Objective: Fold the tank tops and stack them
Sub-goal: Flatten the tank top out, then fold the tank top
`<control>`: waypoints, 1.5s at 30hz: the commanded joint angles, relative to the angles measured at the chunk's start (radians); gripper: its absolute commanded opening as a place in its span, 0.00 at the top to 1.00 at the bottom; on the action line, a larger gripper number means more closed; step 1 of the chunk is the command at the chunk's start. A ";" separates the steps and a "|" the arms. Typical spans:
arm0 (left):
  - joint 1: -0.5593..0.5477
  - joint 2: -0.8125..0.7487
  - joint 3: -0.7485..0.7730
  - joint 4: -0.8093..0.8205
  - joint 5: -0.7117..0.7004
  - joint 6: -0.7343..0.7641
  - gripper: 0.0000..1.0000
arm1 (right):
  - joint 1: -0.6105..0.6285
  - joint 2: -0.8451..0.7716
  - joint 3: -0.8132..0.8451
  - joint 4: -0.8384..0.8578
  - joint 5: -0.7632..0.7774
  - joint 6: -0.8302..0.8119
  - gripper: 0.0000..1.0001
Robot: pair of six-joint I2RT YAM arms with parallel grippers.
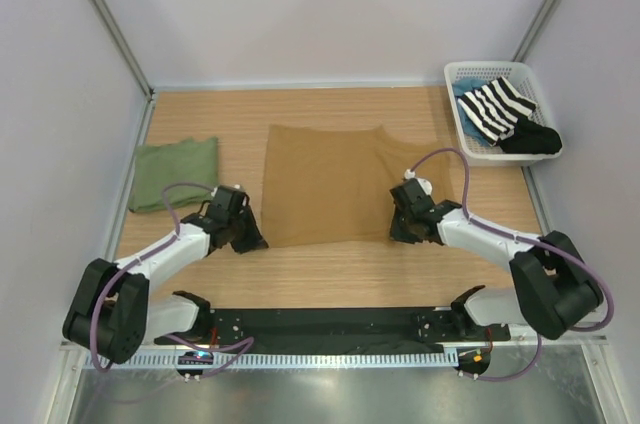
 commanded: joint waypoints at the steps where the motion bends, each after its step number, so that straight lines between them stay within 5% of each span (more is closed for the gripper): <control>1: -0.070 -0.066 -0.033 -0.044 -0.044 -0.059 1.00 | 0.024 -0.091 -0.073 -0.083 -0.013 0.058 0.96; 4: -0.130 -0.152 -0.061 -0.093 -0.097 -0.118 0.97 | 0.056 -0.160 -0.093 -0.120 0.002 0.111 0.92; 5: -0.139 -0.175 -0.067 -0.104 -0.107 -0.129 0.89 | 0.056 -0.209 -0.093 -0.149 0.013 0.127 0.76; 6: -0.144 -0.204 -0.073 -0.118 -0.122 -0.136 0.55 | 0.059 -0.230 -0.091 -0.164 0.027 0.130 0.66; 7: -0.146 -0.227 -0.073 -0.136 -0.133 -0.144 0.44 | 0.058 -0.254 -0.078 -0.180 0.039 0.130 0.59; 9: -0.147 -0.302 -0.054 -0.190 -0.177 -0.149 0.27 | 0.059 -0.300 -0.053 -0.209 0.061 0.113 0.51; 13: -0.138 -0.327 0.061 -0.276 -0.321 -0.089 0.14 | 0.057 -0.284 0.123 -0.238 0.137 0.014 0.46; 18: -0.055 -0.142 0.270 -0.258 -0.288 -0.003 0.14 | -0.011 -0.118 0.349 -0.252 0.202 -0.132 0.37; 25: 0.075 0.211 0.535 -0.075 -0.162 0.041 0.28 | -0.263 0.204 0.660 -0.154 -0.019 -0.192 0.39; 38: 0.135 0.818 1.228 -0.098 -0.107 0.131 0.30 | -0.329 0.740 1.169 -0.151 -0.094 -0.229 0.44; 45: 0.152 0.966 1.335 -0.098 -0.061 0.138 0.32 | -0.334 0.879 1.283 -0.160 -0.117 -0.286 0.48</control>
